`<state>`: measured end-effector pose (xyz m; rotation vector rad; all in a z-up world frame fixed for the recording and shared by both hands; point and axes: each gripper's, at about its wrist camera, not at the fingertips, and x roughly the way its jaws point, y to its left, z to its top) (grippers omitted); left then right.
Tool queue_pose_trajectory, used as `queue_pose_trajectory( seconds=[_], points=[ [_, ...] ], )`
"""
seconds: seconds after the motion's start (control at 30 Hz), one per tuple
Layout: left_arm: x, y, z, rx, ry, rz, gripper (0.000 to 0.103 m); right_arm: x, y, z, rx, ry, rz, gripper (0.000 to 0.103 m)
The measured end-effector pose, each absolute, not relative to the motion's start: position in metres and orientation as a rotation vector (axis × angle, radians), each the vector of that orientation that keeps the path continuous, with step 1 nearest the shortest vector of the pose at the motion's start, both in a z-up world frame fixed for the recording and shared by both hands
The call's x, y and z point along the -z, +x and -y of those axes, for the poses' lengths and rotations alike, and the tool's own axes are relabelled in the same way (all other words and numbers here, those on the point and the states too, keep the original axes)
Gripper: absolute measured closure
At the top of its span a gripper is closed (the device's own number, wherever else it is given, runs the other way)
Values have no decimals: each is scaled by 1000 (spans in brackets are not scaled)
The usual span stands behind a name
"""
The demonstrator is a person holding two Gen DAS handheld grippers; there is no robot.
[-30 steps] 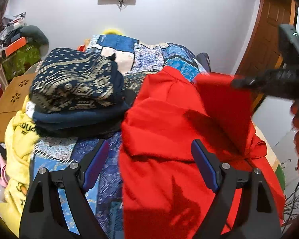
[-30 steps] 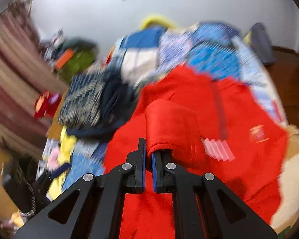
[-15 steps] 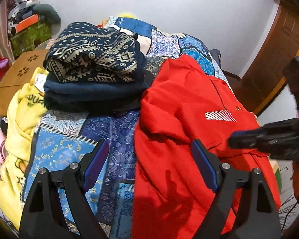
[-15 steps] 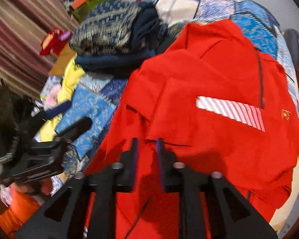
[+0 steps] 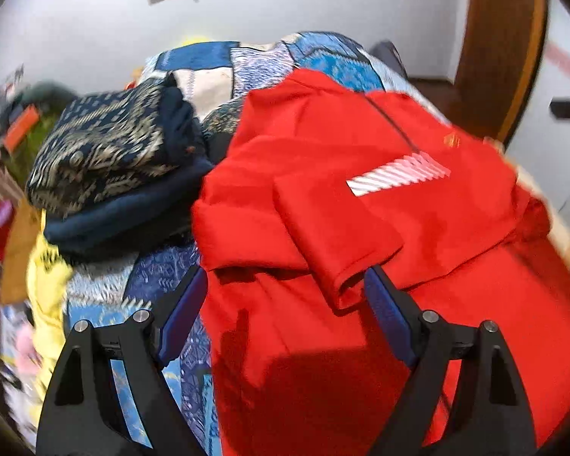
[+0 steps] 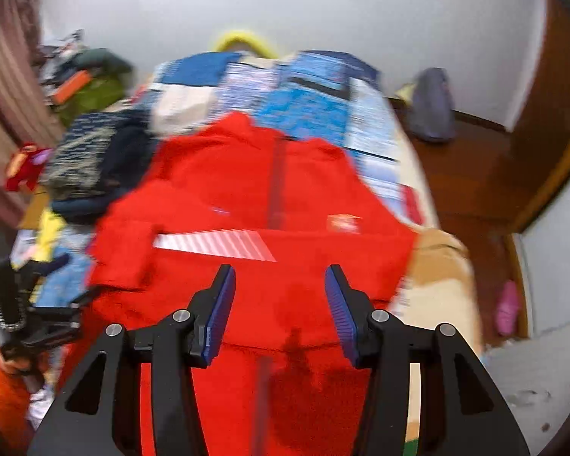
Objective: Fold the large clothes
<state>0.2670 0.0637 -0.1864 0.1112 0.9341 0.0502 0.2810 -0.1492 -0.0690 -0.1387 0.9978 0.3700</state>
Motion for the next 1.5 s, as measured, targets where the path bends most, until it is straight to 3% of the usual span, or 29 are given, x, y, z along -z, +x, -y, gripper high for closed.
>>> queue_pose_trajectory(
  seconds=[0.13,0.27,0.3,0.4,0.43,0.5,0.67,0.9,0.97,1.2,1.5],
  points=[
    [208,283,-54,-66,171,-972,20,86,294,185,-296,-95,-1038,58],
    [219,298,-48,-58,181,-983,31,101,305,217,-227,-32,-1063,58],
    [220,302,-46,-58,186,-977,38,107,309,224,-209,-13,-1073,58],
    [213,313,-49,-41,120,-959,77,122,318,236,-173,27,-1107,58],
    [208,314,-54,-35,69,-944,86,127,318,238,-168,31,-1114,58],
    [191,314,-73,-20,-79,-895,92,139,321,237,-165,25,-1135,58],
    [171,308,-116,-27,-297,-849,93,171,320,219,-193,-49,-1182,58],
    [204,297,-127,-89,-211,-997,92,199,312,207,-222,-169,-1189,54],
    [217,290,-124,-98,-163,-1041,86,196,310,218,-229,-143,-1180,53],
    [227,269,-115,-163,-24,-1045,42,196,289,248,-170,-143,-1167,51],
    [218,242,-128,-176,-41,-1051,40,175,274,262,-111,-123,-1163,50]
  ],
)
